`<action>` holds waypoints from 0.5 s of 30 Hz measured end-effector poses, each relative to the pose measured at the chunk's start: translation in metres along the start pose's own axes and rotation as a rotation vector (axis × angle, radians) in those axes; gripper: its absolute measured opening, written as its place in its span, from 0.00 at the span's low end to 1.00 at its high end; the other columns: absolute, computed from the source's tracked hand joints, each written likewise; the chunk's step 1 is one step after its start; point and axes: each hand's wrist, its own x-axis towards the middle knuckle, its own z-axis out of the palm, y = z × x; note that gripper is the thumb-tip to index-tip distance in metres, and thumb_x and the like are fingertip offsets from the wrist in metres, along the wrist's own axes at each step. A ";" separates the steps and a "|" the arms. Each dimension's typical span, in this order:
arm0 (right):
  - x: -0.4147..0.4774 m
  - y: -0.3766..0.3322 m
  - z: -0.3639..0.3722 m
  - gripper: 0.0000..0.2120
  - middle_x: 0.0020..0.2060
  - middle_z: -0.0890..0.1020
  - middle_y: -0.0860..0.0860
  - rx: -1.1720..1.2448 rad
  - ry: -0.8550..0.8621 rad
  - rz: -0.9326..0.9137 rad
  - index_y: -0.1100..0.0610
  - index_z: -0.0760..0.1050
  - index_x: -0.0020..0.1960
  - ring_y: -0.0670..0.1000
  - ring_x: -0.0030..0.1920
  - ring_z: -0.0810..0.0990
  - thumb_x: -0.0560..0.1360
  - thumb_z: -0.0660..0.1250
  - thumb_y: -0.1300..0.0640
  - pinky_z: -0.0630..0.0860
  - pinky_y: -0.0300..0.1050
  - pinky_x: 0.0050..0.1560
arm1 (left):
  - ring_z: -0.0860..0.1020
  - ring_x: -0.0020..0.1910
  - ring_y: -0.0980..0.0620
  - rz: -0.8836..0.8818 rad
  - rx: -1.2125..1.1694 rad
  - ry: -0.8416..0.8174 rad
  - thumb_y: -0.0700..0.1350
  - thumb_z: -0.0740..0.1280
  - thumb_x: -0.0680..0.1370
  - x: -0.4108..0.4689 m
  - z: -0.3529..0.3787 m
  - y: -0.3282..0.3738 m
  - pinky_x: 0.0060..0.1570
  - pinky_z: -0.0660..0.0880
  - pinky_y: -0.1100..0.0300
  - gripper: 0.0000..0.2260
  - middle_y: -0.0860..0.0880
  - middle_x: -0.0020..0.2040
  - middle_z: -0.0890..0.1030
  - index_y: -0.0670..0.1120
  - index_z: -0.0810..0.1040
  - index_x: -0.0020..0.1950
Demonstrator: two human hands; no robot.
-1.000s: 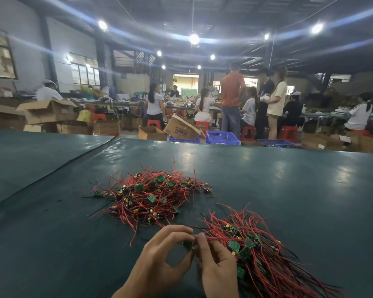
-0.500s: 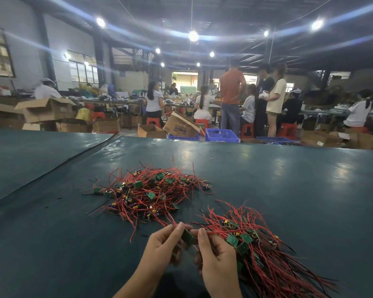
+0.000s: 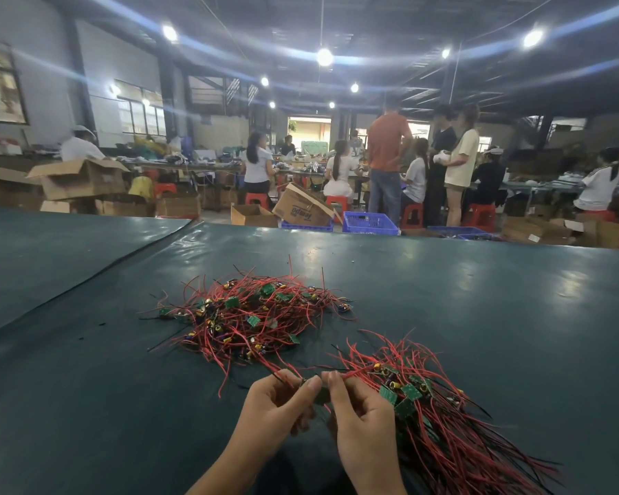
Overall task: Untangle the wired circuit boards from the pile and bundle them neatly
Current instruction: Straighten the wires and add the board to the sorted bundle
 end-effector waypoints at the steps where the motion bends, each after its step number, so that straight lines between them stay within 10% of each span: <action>1: 0.000 0.000 -0.001 0.11 0.26 0.76 0.58 -0.003 -0.008 -0.006 0.53 0.83 0.38 0.46 0.28 0.70 0.77 0.67 0.53 0.67 0.39 0.29 | 0.75 0.25 0.49 0.008 0.023 0.000 0.53 0.72 0.68 0.000 -0.001 -0.001 0.25 0.71 0.61 0.11 0.43 0.27 0.78 0.47 0.78 0.32; 15: 0.020 -0.012 -0.020 0.10 0.25 0.79 0.49 0.331 0.311 0.117 0.48 0.86 0.41 0.42 0.22 0.68 0.77 0.68 0.56 0.63 0.36 0.20 | 0.76 0.25 0.52 0.167 -0.008 0.167 0.51 0.70 0.70 0.004 -0.005 0.012 0.26 0.71 0.63 0.13 0.43 0.27 0.80 0.43 0.76 0.31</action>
